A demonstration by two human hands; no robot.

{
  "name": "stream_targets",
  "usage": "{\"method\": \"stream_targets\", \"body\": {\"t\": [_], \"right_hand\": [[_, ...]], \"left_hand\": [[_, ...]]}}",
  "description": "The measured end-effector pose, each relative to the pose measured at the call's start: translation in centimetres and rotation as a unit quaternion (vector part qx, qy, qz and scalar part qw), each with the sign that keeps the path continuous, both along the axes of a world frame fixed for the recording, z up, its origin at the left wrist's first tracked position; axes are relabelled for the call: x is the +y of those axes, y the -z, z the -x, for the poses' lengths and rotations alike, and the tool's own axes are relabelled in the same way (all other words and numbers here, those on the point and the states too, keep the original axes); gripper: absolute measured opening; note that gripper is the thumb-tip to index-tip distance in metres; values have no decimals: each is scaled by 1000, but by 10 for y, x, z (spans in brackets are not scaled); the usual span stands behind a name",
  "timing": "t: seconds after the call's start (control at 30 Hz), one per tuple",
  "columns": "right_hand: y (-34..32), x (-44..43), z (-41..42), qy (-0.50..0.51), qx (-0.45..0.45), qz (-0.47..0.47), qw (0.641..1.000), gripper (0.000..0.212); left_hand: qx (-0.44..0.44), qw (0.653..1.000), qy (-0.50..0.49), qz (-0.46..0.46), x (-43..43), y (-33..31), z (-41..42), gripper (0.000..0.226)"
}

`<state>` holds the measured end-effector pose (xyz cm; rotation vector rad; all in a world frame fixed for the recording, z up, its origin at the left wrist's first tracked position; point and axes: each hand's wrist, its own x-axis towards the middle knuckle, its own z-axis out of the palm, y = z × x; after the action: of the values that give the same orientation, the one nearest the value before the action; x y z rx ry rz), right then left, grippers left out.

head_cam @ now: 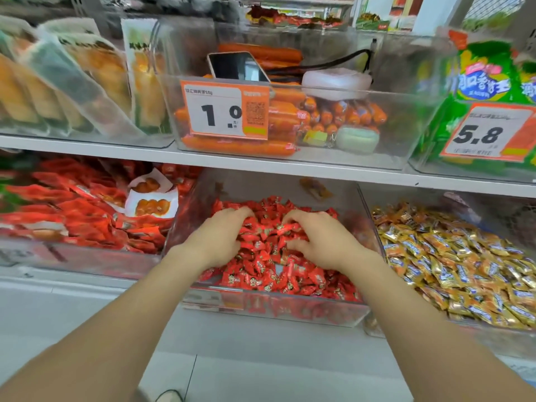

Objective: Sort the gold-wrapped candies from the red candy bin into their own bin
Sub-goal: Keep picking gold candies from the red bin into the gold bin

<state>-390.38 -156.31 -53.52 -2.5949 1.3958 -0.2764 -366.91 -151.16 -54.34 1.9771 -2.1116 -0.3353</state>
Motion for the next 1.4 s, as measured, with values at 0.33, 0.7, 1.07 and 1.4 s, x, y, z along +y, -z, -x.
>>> {"method": "stream_targets", "body": {"t": [0.33, 0.7, 1.07, 1.4], "right_hand": [[-18, 3, 18, 41, -11, -26, 999, 37], [-26, 13, 25, 92, 6, 53, 994, 34], [-29, 25, 35, 39, -67, 38, 996, 22], [-7, 34, -9, -94, -24, -78, 992, 12]], "left_hand": [[-5, 996, -6, 91, 3, -13, 7, 32], [-196, 973, 118, -28, -20, 4, 76, 26], [-78, 987, 88, -111, -11, 2, 64, 32], [-151, 985, 0, -81, 18, -18, 31, 18]]}}
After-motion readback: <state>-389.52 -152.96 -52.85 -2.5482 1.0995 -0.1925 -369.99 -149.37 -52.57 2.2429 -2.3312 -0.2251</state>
